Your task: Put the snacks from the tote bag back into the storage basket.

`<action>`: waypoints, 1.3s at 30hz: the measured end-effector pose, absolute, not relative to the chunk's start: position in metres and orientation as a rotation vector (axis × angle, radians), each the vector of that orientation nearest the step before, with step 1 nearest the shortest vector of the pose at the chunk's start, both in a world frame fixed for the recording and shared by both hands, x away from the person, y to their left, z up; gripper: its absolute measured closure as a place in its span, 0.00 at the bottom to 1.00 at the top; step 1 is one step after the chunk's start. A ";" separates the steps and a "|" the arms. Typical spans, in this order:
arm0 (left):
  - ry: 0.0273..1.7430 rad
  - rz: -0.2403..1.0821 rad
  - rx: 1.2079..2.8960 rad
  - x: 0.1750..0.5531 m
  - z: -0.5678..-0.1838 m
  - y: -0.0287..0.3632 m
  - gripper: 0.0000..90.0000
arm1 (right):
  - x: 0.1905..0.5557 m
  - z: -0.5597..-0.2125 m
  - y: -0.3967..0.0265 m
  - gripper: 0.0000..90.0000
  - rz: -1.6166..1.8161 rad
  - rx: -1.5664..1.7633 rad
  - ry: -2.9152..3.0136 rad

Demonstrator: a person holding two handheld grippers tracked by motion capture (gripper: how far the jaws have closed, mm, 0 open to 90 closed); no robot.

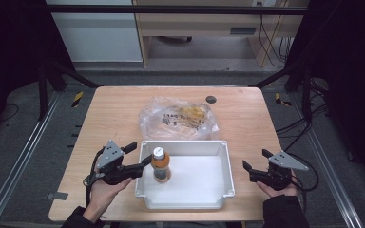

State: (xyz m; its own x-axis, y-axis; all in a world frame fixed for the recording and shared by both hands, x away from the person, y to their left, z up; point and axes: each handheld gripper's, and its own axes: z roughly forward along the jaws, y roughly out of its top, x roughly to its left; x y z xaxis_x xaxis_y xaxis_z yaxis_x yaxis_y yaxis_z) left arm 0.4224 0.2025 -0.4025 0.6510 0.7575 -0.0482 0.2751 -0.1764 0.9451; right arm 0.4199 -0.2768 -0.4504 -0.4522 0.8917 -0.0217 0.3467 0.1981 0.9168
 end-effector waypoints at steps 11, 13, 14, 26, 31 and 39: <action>0.921 0.587 1.754 0.426 -0.417 0.231 0.30 | 0.420 -0.451 -0.277 0.16 1.228 1.157 1.904; 0.938 0.596 1.753 0.427 -0.420 0.236 0.30 | 0.420 -0.451 -0.277 0.16 1.228 1.158 1.904; 0.948 0.602 1.751 0.428 -0.422 0.239 0.30 | 0.420 -0.451 -0.277 0.16 1.227 1.160 1.904; 1.024 0.666 1.758 0.437 -0.440 0.266 0.28 | 0.421 -0.454 -0.280 0.16 1.214 1.168 1.905; 1.066 0.675 1.770 0.444 -0.449 0.278 0.28 | 0.421 -0.454 -0.281 0.16 1.210 1.168 1.908; 1.106 0.668 1.796 0.450 -0.459 0.286 0.28 | 0.422 -0.455 -0.282 0.16 1.201 1.166 1.911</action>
State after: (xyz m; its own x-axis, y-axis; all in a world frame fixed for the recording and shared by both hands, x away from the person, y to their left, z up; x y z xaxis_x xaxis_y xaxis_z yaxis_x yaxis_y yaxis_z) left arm 0.4499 0.2857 -0.4588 0.4548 0.8905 -0.0087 0.4064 -0.1988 0.8918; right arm 0.4219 -0.2817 -0.4550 -0.4405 0.8973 -0.0297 0.3627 0.2082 0.9083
